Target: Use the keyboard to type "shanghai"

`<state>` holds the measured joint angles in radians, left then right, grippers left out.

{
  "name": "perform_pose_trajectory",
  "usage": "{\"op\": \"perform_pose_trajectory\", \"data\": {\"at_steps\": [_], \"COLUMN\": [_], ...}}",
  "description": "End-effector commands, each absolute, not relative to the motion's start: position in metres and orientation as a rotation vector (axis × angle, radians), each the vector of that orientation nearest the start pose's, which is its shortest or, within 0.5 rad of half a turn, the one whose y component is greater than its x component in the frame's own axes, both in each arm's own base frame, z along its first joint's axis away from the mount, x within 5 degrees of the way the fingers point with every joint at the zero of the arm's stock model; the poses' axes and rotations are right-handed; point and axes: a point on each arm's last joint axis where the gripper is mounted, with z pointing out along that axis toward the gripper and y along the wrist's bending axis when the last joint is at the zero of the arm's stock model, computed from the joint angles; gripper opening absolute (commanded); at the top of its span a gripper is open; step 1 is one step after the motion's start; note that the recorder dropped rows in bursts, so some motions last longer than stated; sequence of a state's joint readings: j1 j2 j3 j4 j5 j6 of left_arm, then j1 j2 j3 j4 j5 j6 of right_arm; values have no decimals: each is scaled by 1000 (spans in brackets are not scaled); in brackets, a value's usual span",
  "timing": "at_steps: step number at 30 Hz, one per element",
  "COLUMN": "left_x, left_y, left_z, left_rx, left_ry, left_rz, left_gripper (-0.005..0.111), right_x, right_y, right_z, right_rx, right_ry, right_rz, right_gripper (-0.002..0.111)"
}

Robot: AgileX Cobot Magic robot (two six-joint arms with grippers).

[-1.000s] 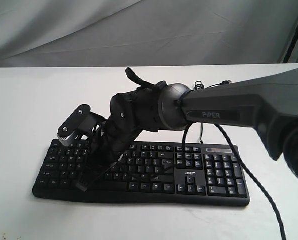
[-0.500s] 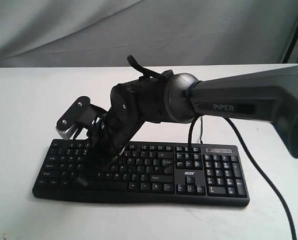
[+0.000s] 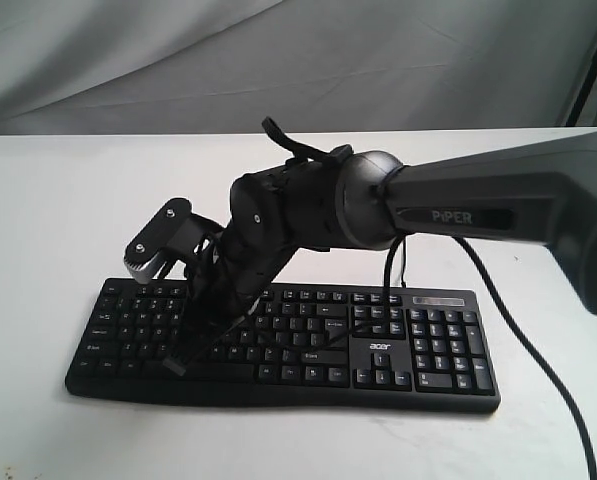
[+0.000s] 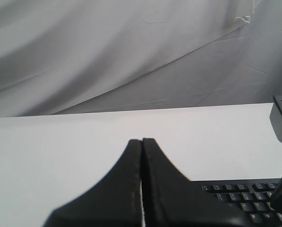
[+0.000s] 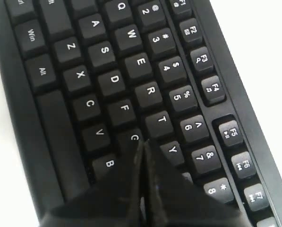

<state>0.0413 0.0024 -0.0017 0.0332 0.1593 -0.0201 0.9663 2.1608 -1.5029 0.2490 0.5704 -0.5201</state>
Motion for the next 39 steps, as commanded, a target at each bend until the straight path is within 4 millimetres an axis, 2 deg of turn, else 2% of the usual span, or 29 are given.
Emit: {"op": "perform_pose_trajectory", "data": {"at_steps": [1, 20, 22, 29, 32, 36, 39], "left_x": [56, 56, 56, 56, 56, 56, 56], "left_y": [2, 2, 2, 2, 2, 2, 2], "left_z": [199, 199, 199, 199, 199, 199, 199], "left_rx": [-24, -24, -24, -24, -24, -24, -24], "left_ry": [1637, 1637, 1637, 1637, 1637, 1637, 1637], "left_rz": [39, 39, 39, 39, 39, 39, 39], "left_gripper": [0, 0, 0, 0, 0, 0, 0], "right_x": [248, 247, 247, 249, 249, 249, 249], "right_y": [376, 377, 377, 381, 390, 414, 432], "right_z": [142, 122, 124, 153, 159, 161, 155], "right_rx": [-1655, -1666, -1663, -1621, -1642, -1674, -1713], "right_ry": [2164, 2215, 2210, 2104, 2072, 2031, 2022], "right_rz": [364, 365, 367, 374, 378, 397, 409], "right_gripper": [0, 0, 0, 0, 0, 0, 0]}}
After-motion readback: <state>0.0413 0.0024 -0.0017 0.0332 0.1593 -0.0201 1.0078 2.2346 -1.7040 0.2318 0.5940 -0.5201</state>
